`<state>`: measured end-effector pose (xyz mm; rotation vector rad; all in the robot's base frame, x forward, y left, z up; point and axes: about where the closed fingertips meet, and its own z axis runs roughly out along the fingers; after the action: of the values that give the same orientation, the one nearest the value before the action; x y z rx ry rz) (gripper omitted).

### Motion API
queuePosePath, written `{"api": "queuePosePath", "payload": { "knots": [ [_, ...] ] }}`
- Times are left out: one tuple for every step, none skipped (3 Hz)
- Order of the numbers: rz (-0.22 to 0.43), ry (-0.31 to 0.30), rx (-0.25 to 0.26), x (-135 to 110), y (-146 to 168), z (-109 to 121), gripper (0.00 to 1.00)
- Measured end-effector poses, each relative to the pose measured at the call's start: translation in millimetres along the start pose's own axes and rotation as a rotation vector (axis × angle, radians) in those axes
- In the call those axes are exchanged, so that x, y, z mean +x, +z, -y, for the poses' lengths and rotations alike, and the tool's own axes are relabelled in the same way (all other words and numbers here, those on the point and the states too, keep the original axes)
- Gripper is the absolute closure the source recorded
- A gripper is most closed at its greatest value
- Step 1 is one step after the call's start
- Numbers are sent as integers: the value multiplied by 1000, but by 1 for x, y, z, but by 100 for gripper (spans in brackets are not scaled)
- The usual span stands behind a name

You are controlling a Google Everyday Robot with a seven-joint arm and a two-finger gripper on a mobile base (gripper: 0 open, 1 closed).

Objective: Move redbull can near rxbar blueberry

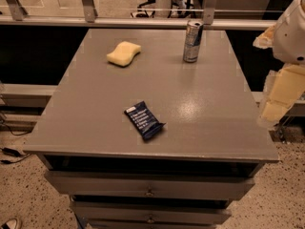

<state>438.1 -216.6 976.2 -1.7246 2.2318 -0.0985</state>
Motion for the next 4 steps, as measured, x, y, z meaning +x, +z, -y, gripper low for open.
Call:
{"api": "queuePosePath", "payload": {
  "knots": [
    [4,1,3,0,1,2,0],
    [47,13,27,1,9,20,0],
    [125,46,41,5,30,48,0],
    [252,103,57,8,59,86,0]
  ]
}}
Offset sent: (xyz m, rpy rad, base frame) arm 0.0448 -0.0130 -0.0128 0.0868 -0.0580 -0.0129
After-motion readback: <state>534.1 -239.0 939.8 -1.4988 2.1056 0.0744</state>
